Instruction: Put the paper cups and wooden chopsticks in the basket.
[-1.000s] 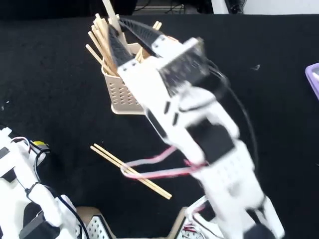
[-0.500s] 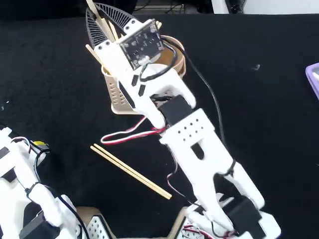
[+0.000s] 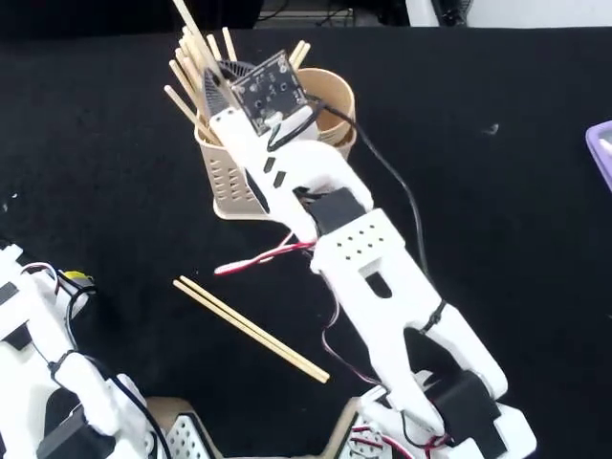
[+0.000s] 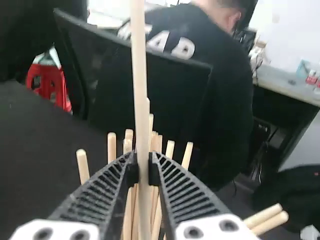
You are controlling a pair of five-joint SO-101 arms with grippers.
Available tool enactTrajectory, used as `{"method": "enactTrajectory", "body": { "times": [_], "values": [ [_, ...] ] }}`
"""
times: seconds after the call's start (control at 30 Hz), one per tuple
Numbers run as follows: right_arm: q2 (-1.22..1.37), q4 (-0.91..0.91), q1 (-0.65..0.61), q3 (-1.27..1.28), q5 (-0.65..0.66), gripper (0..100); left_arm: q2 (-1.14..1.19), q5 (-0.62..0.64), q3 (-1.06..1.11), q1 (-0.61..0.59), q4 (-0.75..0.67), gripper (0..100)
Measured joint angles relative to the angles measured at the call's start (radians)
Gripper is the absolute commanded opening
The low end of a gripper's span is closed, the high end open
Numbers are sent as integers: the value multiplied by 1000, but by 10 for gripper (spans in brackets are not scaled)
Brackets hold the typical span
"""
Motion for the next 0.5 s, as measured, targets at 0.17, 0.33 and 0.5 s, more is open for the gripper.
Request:
{"method": "enactTrajectory", "body": {
  "times": [0.17, 0.33, 0.5],
  "values": [
    [0, 0, 0, 12, 0, 84, 0, 0, 0, 0, 0, 285],
    [0, 87, 0, -21, -38, 120, 0, 0, 0, 0, 0, 285],
    [0, 249, 0, -158, -130, 120, 0, 0, 0, 0, 0, 285]
  ]
}}
